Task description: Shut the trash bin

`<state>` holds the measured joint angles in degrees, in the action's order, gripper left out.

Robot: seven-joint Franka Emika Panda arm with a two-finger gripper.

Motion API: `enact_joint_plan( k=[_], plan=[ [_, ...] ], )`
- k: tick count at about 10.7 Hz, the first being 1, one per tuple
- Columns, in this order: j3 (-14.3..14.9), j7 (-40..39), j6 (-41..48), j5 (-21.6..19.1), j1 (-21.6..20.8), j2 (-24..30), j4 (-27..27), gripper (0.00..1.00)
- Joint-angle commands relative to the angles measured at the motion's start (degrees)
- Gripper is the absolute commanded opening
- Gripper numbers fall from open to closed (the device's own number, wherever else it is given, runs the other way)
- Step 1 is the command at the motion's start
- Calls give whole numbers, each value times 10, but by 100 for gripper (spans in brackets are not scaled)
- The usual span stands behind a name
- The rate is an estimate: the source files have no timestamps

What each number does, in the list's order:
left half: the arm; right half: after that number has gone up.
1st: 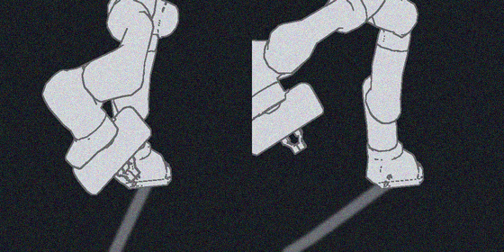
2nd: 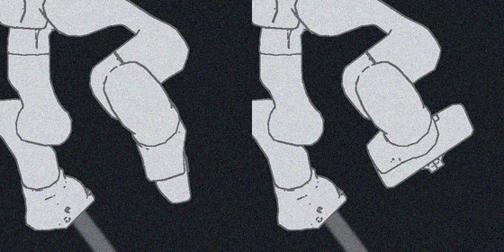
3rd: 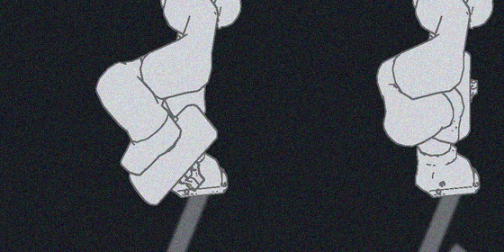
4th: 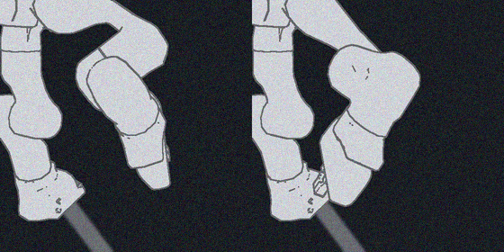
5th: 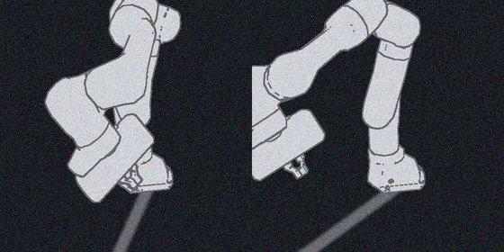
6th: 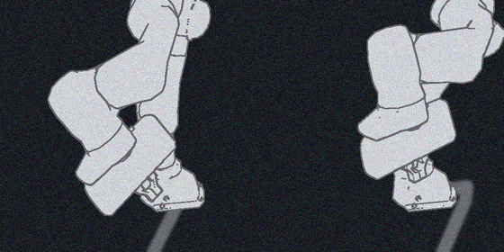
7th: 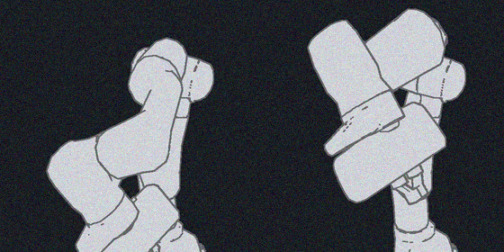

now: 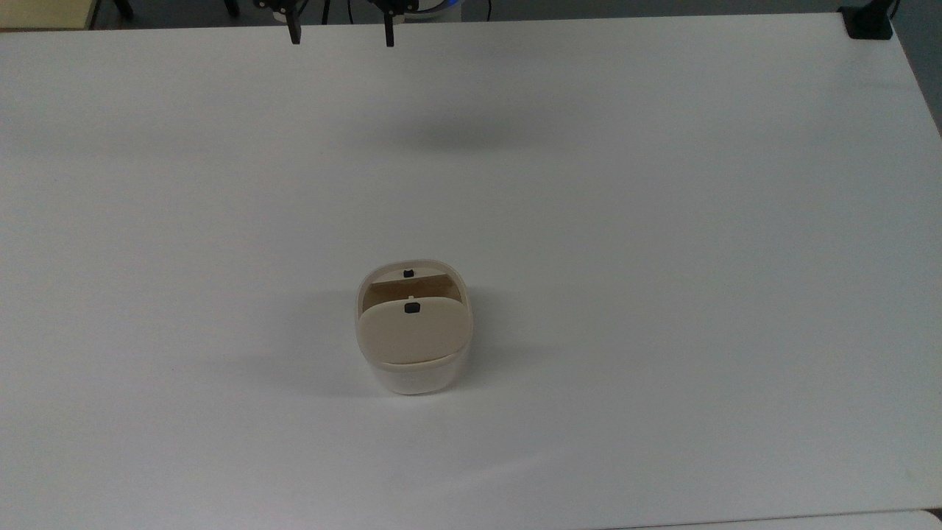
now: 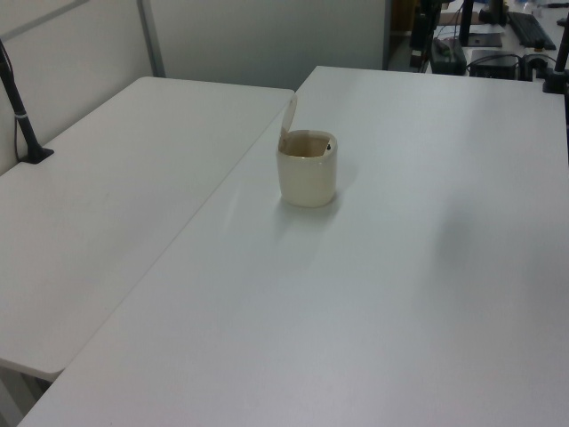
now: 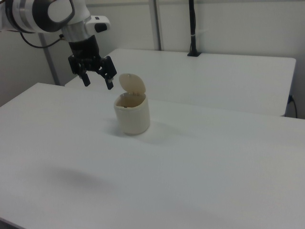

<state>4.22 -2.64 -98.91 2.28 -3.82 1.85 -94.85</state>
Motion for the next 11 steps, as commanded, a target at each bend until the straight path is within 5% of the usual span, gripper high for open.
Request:
enact_joint_plan(
  k=[1, 5, 7, 9, 11],
  plan=[
    [-1, -14, 1, -7, 1, 8, -9, 100],
    [-1, 29, -89, -35, -3, -23, -1, 94],
    [-1, 184, -206, -59, -3, -50, 19, 86],
    [0, 319, -315, -58, -4, -83, 22, 58],
    [0, 488, -367, -63, -4, -142, 75, 7]
  ],
)
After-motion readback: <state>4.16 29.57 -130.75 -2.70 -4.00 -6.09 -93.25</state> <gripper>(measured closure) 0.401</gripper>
